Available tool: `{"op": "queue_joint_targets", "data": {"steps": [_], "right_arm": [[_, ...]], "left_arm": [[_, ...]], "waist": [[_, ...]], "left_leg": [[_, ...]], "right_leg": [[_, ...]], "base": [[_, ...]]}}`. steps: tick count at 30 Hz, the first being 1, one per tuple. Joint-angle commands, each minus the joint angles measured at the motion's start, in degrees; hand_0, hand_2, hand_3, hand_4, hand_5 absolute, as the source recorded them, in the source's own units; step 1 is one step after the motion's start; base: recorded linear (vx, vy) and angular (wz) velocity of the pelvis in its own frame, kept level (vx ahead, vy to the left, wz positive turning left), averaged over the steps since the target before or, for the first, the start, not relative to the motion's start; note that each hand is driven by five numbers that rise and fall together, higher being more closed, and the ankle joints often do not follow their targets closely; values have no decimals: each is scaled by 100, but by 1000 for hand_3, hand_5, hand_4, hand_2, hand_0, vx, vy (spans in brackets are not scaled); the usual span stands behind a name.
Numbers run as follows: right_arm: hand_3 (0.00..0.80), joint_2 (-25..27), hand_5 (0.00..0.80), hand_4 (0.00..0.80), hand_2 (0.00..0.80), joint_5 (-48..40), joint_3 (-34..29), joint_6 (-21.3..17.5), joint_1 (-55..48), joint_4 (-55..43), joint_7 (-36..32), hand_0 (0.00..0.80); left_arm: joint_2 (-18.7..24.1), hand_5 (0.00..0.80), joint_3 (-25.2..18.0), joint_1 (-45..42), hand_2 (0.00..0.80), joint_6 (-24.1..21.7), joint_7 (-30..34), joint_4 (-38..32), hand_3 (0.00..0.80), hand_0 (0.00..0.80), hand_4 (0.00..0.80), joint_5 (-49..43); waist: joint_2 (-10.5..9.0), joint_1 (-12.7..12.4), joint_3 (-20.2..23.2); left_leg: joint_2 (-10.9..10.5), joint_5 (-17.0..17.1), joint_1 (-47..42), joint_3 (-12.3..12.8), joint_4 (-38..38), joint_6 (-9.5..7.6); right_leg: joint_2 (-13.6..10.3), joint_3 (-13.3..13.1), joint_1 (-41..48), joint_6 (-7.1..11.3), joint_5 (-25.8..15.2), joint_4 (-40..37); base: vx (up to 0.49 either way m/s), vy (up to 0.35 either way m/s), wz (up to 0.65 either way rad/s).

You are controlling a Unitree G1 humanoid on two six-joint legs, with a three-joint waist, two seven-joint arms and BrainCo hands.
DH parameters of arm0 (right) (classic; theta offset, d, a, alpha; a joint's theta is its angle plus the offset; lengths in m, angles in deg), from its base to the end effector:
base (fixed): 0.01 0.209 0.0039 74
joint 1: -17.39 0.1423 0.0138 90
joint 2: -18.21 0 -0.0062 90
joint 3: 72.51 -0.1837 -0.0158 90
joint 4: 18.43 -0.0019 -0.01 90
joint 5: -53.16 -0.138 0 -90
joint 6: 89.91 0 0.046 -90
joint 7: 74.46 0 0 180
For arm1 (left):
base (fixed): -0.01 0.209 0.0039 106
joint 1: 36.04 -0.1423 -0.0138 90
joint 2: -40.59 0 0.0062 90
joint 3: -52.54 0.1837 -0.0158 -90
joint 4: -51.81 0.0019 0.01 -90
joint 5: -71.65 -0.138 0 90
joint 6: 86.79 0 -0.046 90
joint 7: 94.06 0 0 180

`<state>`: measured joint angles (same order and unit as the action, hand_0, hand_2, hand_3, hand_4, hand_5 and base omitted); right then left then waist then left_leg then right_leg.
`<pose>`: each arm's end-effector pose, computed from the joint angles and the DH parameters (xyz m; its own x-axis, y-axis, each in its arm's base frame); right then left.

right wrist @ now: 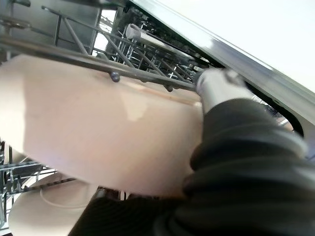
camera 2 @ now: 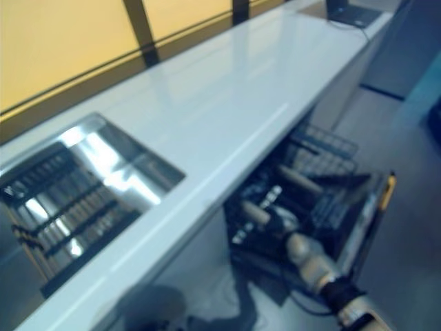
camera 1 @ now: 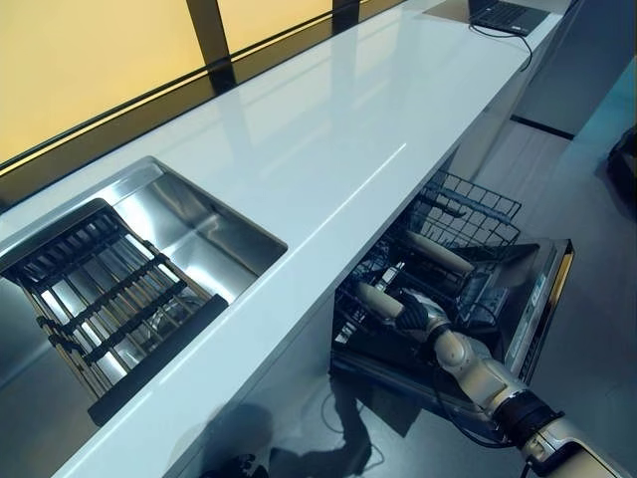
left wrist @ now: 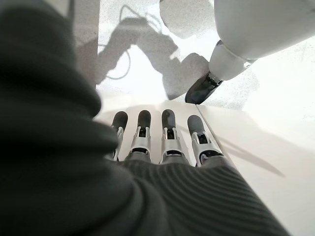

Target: Take plates into dishwasher

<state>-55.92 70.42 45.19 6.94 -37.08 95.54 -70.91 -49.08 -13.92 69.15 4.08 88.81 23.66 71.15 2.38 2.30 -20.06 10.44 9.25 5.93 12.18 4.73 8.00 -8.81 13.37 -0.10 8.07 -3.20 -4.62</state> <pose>0.3049 -0.1815 0.1067 0.9847 0.1714 -0.0313 -0.1104 0.4751 -0.8730 0.1827 0.2014 -0.0761 0.6184 -0.0071 -0.7858 0.4214 0.8470 0.3240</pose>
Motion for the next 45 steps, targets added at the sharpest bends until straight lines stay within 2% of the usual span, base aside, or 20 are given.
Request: {"op": "queue_joint_targets", "data": {"steps": [1, 13, 20, 29, 33, 39, 45], "right_arm": [[0, -296, 0, 0, 0, -121, 284, -207, -63, -42, -158, 0], [0, 14, 0, 0, 0, -74, 182, -236, -168, -629, -441, 0], [0, 294, 0, 0, 0, -137, -9, -256, -258, -1001, -377, 0], [0, 1156, 0, 0, 0, 63, -1042, -330, -672, -2070, -190, 0], [0, 1554, 0, 0, 0, -7, -1660, -547, -1112, -2433, -79, 0], [0, 1859, 0, 0, 0, 10, -2263, -767, -1556, -2808, 98, 0], [0, 2025, 0, 0, 0, -90, -2586, -777, -1612, -3125, 303, 0]], "left_arm": [[-26, 0, 162, 435, 0, 12, 5, 310, 0, 0, 0, -113], [56, 0, 48, 382, 0, 9, 26, 317, 0, 0, 0, -131], [79, 0, -26, 368, 0, -34, 1, 341, 0, 0, 0, -134], [224, 0, -237, 130, 0, -52, -81, 252, 0, 0, 0, -112], [293, 0, -350, -59, 0, -147, -85, 281, 0, 0, 0, -96], [280, 0, -442, -254, 0, -250, -141, 309, 0, 0, 0, -103], [269, 0, -477, -349, 0, -241, -179, 261, 0, 0, 0, -118]], "waist": [[-76, -118, -34], [-139, -72, -22], [-194, -21, -39], [-309, 138, -45], [-362, 246, 4], [-424, 347, 71], [-451, 376, 90]], "left_leg": [[-440, -165, 257, -212, 27, -342], [-411, -153, 247, -166, 27, -327], [-378, -158, 215, -119, 27, -327], [-335, -213, 127, -39, 27, -333], [-317, -247, 75, 13, 27, -339], [-290, -282, 11, 106, 27, -328], [-261, -303, -31, 208, 27, -318]], "right_leg": [[154, 189, -584, -248, 48, 521], [190, 156, -576, -231, 20, 481], [211, 127, -566, -230, 9, 478], [267, 27, -544, -212, 42, 517], [296, -36, -516, -206, 53, 496], [312, -59, -446, -195, 18, 388], [311, -47, -408, -191, 3, 337]], "base": [[0, 0, 0], [0, 0, 0], [0, 0, 0], [0, 0, 0], [0, 0, 0], [0, 0, 0], [4, 0, -11]]}}
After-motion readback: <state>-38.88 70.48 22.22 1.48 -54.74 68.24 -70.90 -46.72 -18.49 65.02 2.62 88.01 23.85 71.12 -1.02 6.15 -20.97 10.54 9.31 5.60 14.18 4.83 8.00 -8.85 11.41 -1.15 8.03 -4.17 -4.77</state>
